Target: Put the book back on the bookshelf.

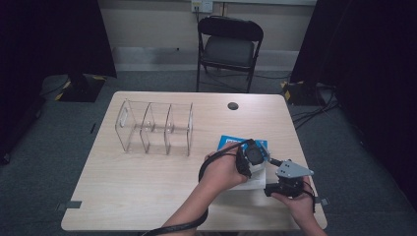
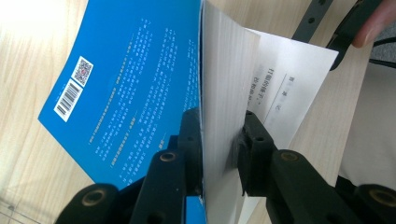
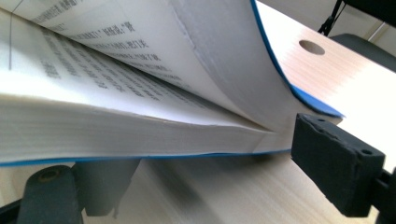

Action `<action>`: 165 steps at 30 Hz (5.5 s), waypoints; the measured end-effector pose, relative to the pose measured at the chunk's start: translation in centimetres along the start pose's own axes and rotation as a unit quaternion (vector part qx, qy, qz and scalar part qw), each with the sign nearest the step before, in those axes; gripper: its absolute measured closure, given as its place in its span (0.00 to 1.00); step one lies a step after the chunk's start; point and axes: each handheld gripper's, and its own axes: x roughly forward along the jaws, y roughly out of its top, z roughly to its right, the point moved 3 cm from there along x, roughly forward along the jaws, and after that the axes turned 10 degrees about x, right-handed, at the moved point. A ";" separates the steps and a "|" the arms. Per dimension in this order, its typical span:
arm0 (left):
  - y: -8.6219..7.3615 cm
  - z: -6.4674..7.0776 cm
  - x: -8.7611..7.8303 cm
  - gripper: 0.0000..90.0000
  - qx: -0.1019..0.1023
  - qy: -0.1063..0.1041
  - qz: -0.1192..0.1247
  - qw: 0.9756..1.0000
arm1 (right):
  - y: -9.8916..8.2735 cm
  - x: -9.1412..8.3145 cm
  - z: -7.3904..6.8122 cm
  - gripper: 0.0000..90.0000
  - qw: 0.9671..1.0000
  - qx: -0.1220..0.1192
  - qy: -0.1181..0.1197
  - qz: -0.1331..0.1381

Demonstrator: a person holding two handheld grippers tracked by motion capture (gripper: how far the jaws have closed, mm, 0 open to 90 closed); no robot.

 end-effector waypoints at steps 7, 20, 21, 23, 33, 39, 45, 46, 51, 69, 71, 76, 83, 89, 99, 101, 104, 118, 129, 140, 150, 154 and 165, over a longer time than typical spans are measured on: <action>0.3 -0.1 -0.7 0.83 0.014 -0.003 -0.007 1.000 | 0.8 -0.3 -0.1 0.16 1.000 -0.019 0.008 0.002; 0.6 -0.3 -2.2 0.83 0.024 -0.006 0.002 1.000 | 2.2 -0.7 0.0 0.16 0.999 -0.040 0.028 0.016; 0.6 -0.4 -2.3 0.83 0.027 -0.007 0.000 1.000 | 2.3 -0.8 0.1 0.16 0.998 -0.042 0.030 0.018; 0.6 -0.4 -2.3 0.83 0.027 -0.009 0.003 1.000 | 2.5 -0.9 0.0 0.16 0.998 -0.049 0.031 0.018; 0.7 -0.4 -2.8 0.83 0.029 -0.009 0.009 0.999 | 2.9 -1.0 0.1 0.15 0.997 -0.057 0.036 0.024; 0.9 -0.4 -3.8 0.83 0.035 -0.011 0.013 0.999 | 3.5 -1.5 -0.1 0.14 0.996 -0.068 0.041 0.037; 0.9 -0.2 -3.8 0.83 0.035 -0.010 0.014 0.999 | 3.4 -1.6 -0.3 0.13 0.996 -0.067 0.048 0.038; 0.9 -0.2 -3.8 0.83 0.037 -0.010 0.014 0.999 | 3.4 -1.5 -0.2 0.13 0.996 -0.063 0.050 0.039; 0.9 -0.2 -3.8 0.83 0.036 -0.011 0.017 0.999 | 3.4 -1.3 -0.3 0.13 0.995 -0.067 0.055 0.040; -1.0 -1.2 -4.7 0.53 0.032 0.008 0.126 0.992 | 3.7 -1.2 -0.7 0.55 0.985 -0.095 0.143 0.026; -1.4 -1.4 -5.1 0.47 0.016 -0.001 0.139 0.990 | 3.7 -1.3 -0.7 0.55 0.984 -0.094 0.146 0.024; -2.6 -2.0 -6.7 0.45 -0.004 0.014 0.146 0.989 | 3.8 -1.4 -0.1 0.56 0.985 -0.070 0.155 0.025; -4.8 -2.4 -7.0 0.40 -0.034 0.020 0.139 0.990 | 3.8 -1.7 0.8 0.56 0.986 -0.037 0.161 0.027; -6.1 -2.5 -6.7 0.39 -0.043 0.023 0.128 0.991 | 4.1 -1.7 1.3 0.56 0.986 -0.020 0.165 0.023; -6.8 -2.8 -7.2 0.35 -0.055 0.039 0.128 0.989 | 4.3 -1.7 1.7 0.56 0.985 -0.009 0.172 0.021; -7.0 -2.9 -7.5 0.33 -0.058 0.042 0.132 0.989 | 4.3 -1.7 1.8 0.56 0.985 -0.007 0.173 0.022; -7.7 -3.1 -7.8 0.33 -0.063 0.045 0.129 0.989 | 4.4 -1.7 2.0 0.56 0.984 -0.004 0.175 0.022; -10.2 -2.6 -6.6 0.32 -0.085 0.037 0.120 0.988 | 5.0 -1.6 3.1 0.56 0.982 0.031 0.184 0.020; -10.9 -2.2 -5.0 0.32 -0.091 0.018 0.121 0.988 | 5.4 -1.6 4.1 0.57 0.980 0.060 0.191 0.021; -11.4 -1.7 -3.1 0.31 -0.105 0.000 0.128 0.986 | 5.7 -1.4 5.0 0.57 0.975 0.090 0.202 0.020; -12.6 -1.3 -1.1 0.31 -0.121 -0.014 0.131 0.984 | 6.2 -1.2 6.0 0.57 0.972 0.112 0.208 0.016; -12.8 -1.2 -0.4 0.31 -0.122 -0.017 0.133 0.983 | 6.4 -1.1 6.4 0.57 0.969 0.125 0.212 0.013; -14.0 -0.9 1.0 0.32 -0.133 -0.023 0.133 0.982 | 6.9 -0.9 7.6 0.57 0.965 0.150 0.217 0.012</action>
